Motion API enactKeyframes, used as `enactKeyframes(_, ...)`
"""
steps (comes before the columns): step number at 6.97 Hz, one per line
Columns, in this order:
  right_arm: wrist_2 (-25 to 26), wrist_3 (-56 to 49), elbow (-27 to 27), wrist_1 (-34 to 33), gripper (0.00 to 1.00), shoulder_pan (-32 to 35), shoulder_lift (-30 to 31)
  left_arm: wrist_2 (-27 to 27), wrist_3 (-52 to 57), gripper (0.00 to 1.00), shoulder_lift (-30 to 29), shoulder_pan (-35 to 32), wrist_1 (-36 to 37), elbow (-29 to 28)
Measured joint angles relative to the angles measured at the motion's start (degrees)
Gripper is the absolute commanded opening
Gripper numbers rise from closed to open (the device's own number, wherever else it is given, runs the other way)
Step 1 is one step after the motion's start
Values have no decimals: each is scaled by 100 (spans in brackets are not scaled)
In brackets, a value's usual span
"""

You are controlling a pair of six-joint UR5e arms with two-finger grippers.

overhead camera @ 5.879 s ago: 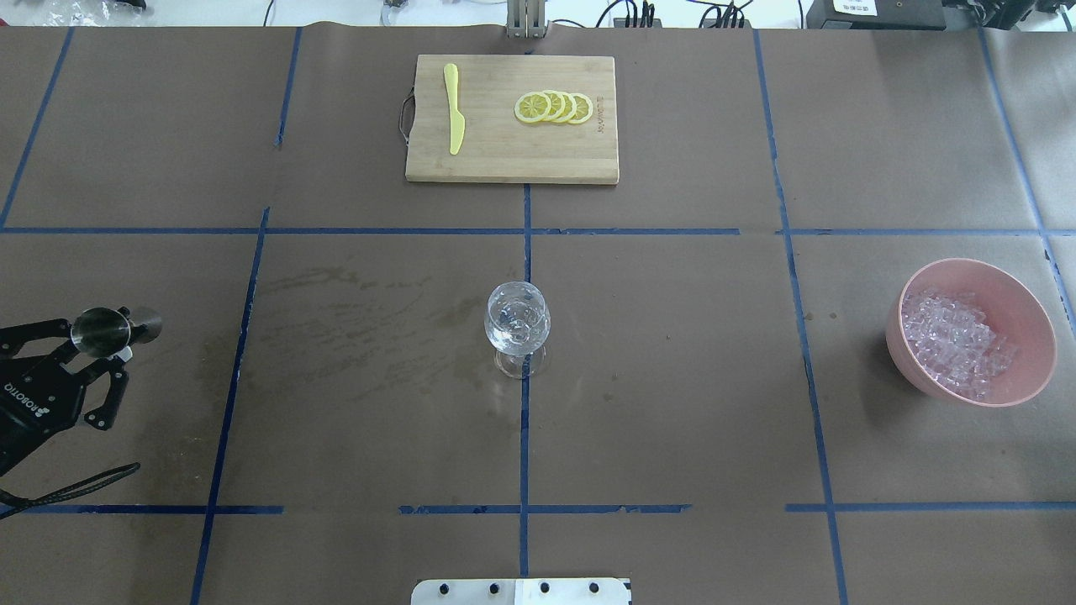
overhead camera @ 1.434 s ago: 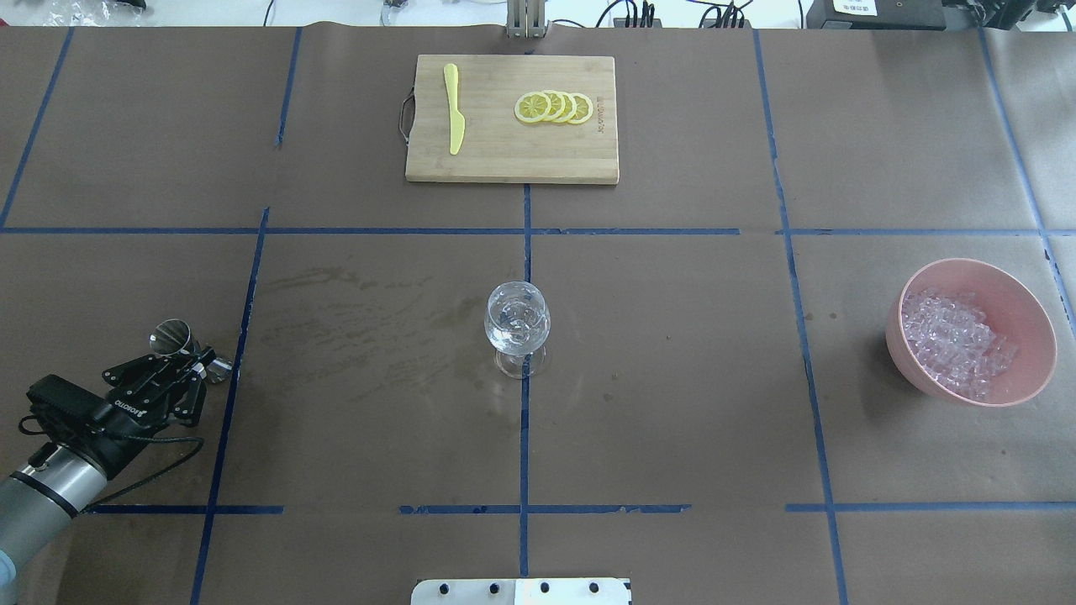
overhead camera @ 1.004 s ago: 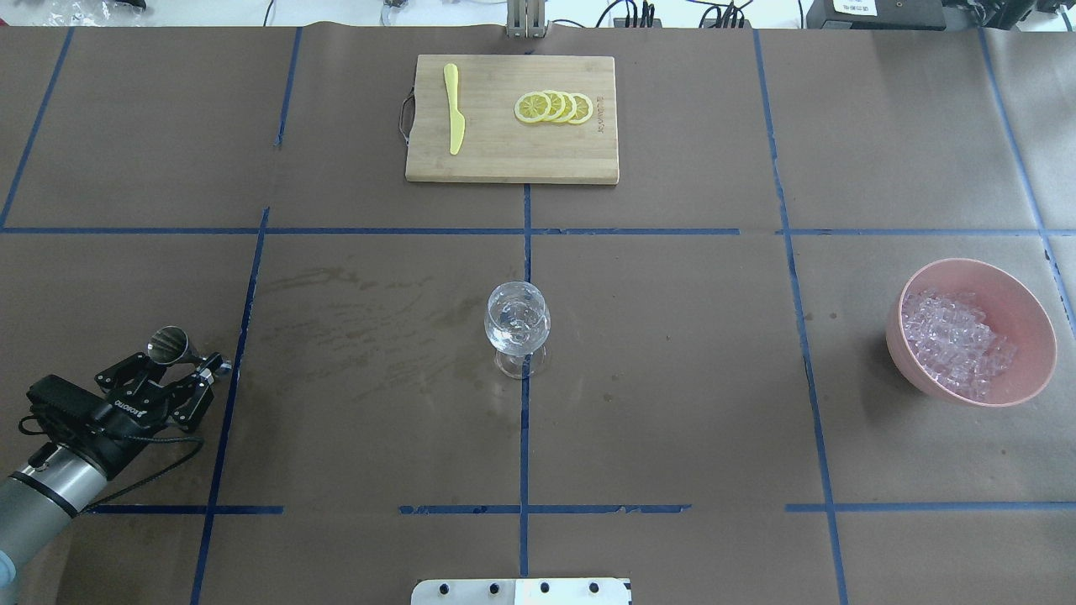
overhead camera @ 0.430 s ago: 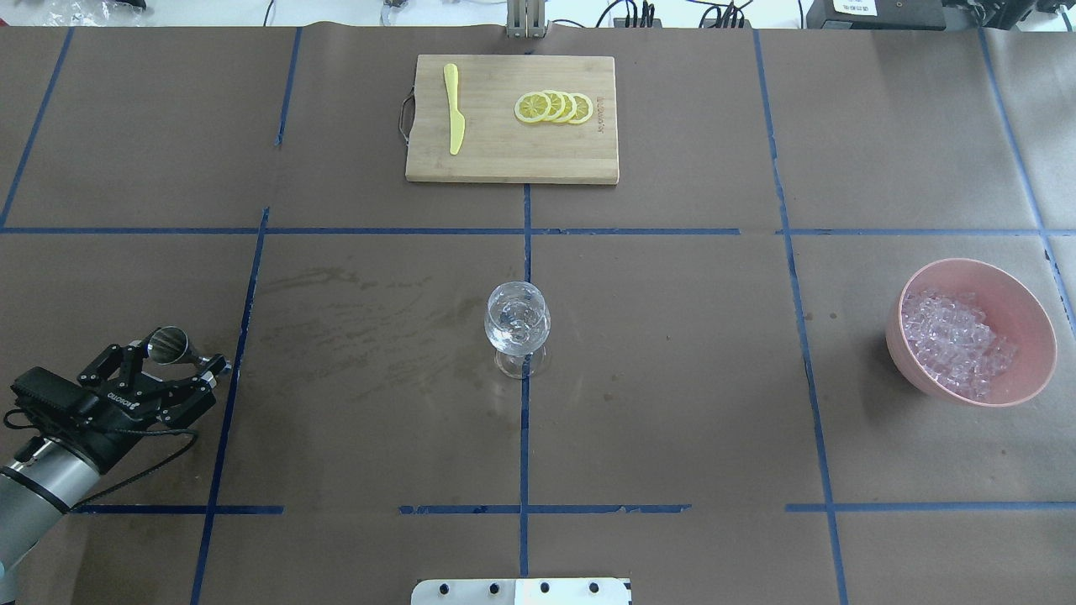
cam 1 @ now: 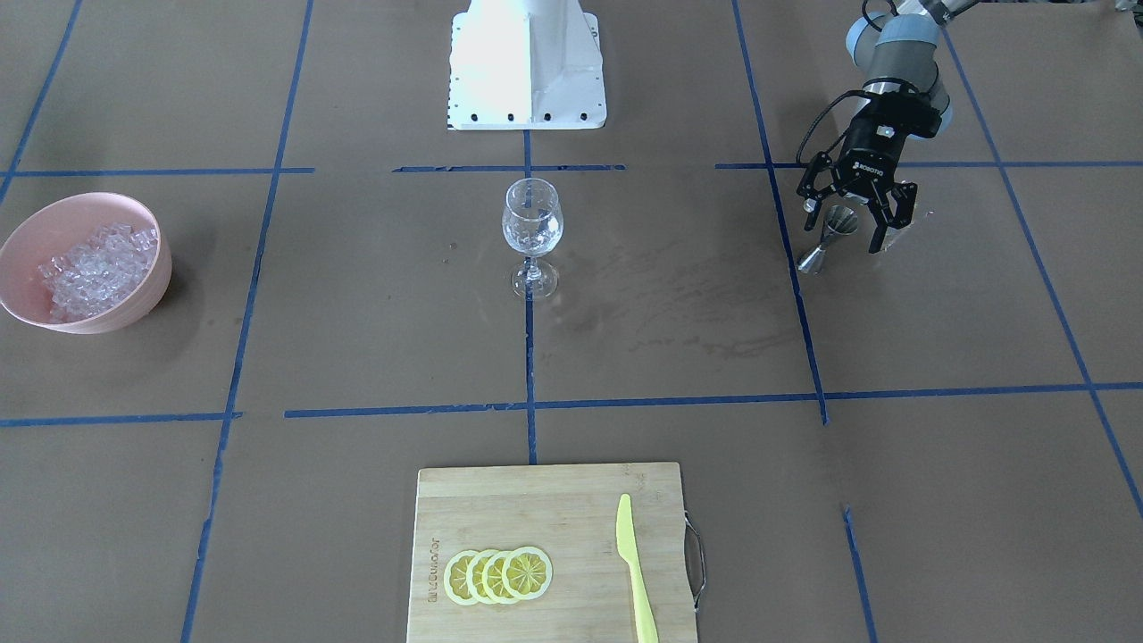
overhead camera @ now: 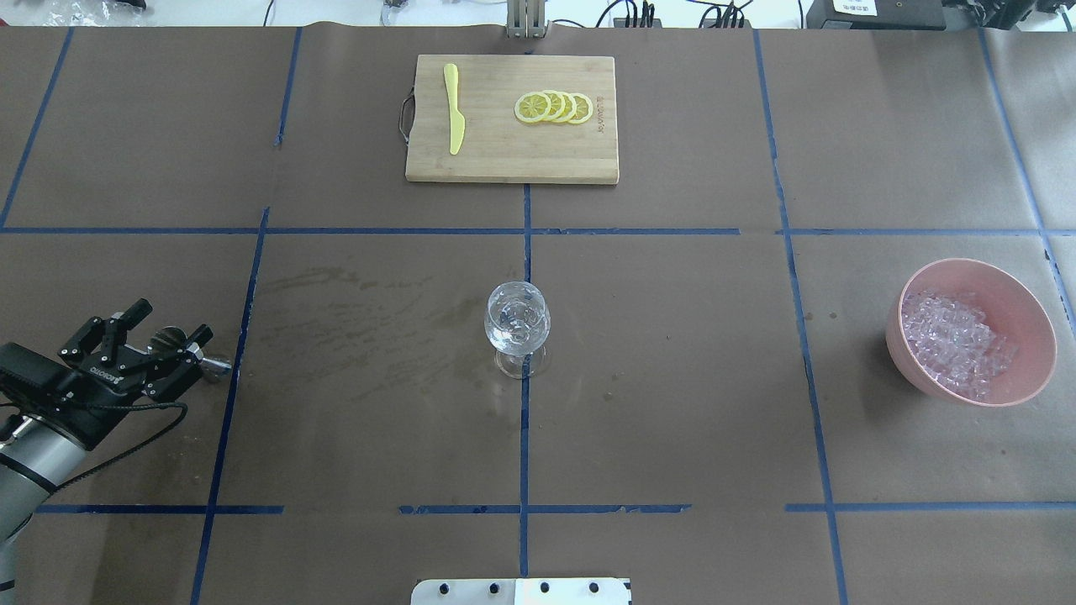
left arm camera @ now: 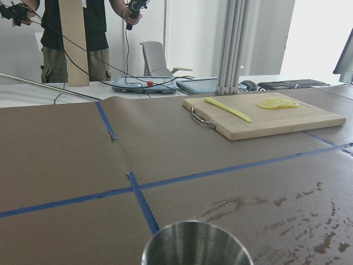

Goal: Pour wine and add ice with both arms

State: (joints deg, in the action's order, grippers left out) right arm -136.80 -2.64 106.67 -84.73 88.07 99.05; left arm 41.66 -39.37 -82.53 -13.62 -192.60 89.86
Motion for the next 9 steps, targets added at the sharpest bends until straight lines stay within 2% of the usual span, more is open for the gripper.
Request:
enactKeyframes(1,-1,0,5,0,100,0,-2,173,156,100,1,-229,-21,88)
enactKeyframes(3,3,0,10,0,100,0,-8,1142,430,100,-1,-1041,55,163)
enactKeyframes(4,4,0,12,0,100,0,-8,2035,580,100,-17,-1721,262,174)
enactKeyframes(5,4,0,12,0,100,0,-8,3148,759,100,-52,-2540,677,201)
enactKeyframes(7,4,0,12,0,100,0,-9,5266,1291,100,-222,-4225,2102,395)
enactKeyframes(9,2,0,4,0,100,0,-9,6584,2071,100,-477,-5679,3826,578)
